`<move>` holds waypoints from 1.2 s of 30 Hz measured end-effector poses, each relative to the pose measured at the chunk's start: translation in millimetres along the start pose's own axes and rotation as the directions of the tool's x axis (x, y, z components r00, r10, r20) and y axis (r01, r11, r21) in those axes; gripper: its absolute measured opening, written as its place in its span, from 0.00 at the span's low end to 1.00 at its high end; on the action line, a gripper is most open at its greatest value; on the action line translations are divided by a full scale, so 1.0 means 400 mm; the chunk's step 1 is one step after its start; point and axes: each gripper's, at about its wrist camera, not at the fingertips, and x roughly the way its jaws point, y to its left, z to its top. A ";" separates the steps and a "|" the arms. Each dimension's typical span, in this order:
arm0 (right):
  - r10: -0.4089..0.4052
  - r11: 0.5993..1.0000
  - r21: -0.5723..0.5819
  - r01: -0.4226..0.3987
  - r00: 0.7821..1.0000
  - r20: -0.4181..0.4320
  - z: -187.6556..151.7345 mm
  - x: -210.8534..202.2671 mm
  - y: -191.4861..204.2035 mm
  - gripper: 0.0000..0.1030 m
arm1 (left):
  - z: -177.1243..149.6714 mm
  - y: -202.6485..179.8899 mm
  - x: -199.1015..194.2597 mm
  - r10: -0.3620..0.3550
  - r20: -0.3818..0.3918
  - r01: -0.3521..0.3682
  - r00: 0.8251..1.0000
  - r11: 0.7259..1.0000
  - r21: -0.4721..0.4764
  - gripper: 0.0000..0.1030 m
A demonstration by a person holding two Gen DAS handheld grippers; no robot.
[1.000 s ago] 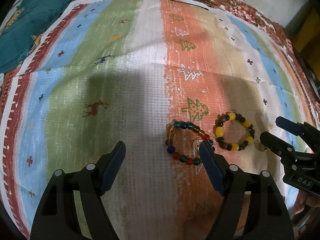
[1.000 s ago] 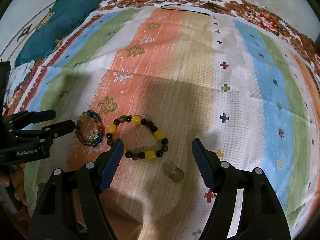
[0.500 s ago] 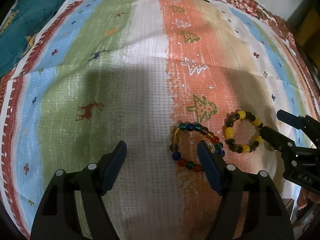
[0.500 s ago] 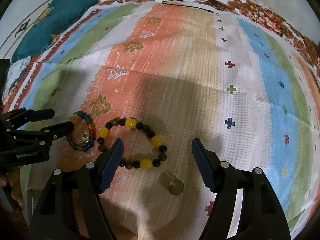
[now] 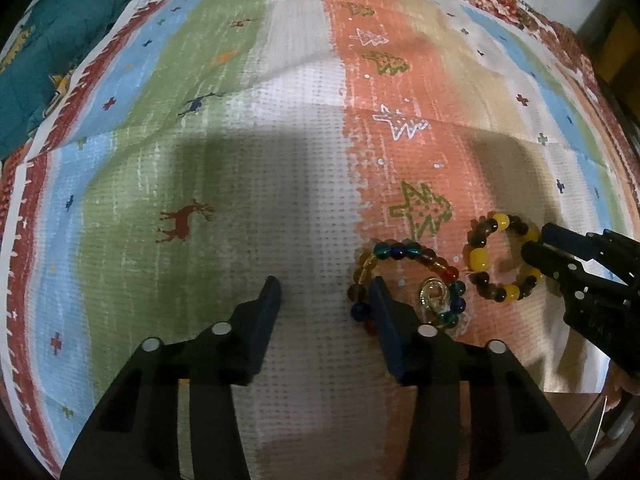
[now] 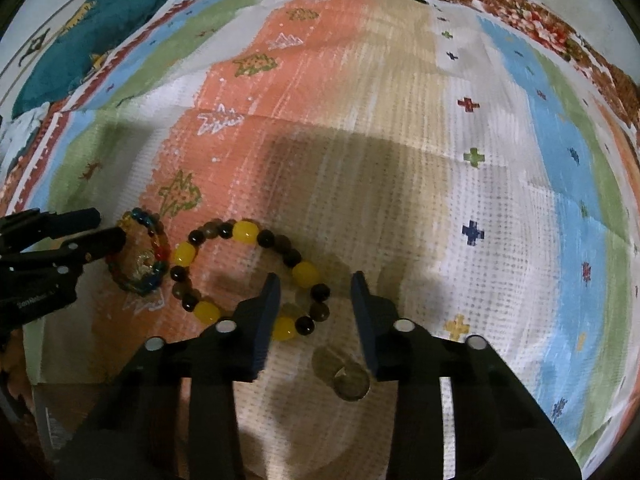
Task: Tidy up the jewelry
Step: 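Close left gripper on multicolour bracelet while right gripper closes on yellow-black bracelet, then lift the multicolour bracelet with left gripper while right gripper lifts the yellow-black bracelet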
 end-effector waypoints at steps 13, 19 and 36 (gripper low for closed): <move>0.017 1.000 0.001 -0.017 1.000 0.002 -0.005 -0.007 -0.003 0.10 | -0.001 0.025 -0.015 -0.042 -0.013 0.041 0.999 0.999 -0.031 0.09; 0.034 0.999 -0.003 -0.034 0.999 0.024 0.000 -0.033 0.002 0.10 | -0.004 0.022 -0.053 -0.075 0.016 0.075 0.997 0.996 -0.047 0.09; 0.086 0.996 -0.002 -0.086 0.991 0.099 -0.019 -0.143 0.032 0.10 | -0.013 -0.084 -0.140 -0.154 0.099 0.152 0.983 0.988 0.023 0.09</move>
